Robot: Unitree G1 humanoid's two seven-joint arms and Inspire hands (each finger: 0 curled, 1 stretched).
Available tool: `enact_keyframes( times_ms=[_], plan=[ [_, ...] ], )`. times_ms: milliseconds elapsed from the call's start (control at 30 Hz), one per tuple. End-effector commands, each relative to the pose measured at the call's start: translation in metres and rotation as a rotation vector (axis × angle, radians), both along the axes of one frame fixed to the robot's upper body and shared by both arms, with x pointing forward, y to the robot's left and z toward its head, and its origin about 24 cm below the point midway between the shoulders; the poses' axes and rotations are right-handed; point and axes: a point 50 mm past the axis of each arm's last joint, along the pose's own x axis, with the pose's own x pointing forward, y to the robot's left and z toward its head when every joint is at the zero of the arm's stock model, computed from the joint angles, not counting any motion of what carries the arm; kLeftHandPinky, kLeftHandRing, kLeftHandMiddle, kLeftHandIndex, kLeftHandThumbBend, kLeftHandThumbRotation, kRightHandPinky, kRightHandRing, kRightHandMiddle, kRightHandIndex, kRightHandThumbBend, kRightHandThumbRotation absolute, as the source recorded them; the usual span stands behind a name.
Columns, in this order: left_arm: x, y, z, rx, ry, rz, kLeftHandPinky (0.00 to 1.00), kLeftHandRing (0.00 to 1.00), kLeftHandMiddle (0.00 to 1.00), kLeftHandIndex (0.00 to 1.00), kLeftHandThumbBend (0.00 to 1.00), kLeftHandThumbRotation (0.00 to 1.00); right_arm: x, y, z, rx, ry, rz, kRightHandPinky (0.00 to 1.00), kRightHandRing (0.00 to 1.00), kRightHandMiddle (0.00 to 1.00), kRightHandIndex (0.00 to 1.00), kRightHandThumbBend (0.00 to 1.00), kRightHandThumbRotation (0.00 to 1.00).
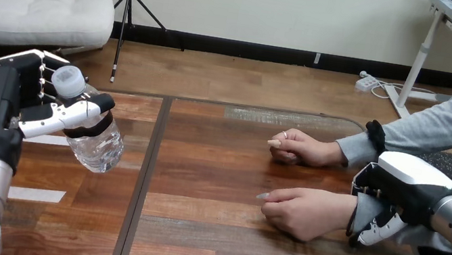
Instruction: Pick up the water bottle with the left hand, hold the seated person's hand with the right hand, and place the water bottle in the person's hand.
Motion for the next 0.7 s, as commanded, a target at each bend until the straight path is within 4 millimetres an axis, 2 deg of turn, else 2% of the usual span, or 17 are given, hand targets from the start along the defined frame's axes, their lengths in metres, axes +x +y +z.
enact_keyframes(
  times_ms=[0,667],
  plan=[
    [0.0056,-0.0026,0.0272,0.003,-0.135,-0.012,0.31,0.37,0.4,0.4,0.74,0.0,0.0101,-0.0036,0.0233,-0.005,-0.096,-0.003,0.23,0.28,0.35,0.38,0.74,0.0],
    [0.0044,-0.0038,0.0272,0.014,-0.136,-0.011,0.32,0.37,0.41,0.4,0.72,0.0,0.0092,-0.0046,0.0234,-0.002,-0.114,-0.001,0.2,0.25,0.32,0.34,0.74,0.0]
  ],
)
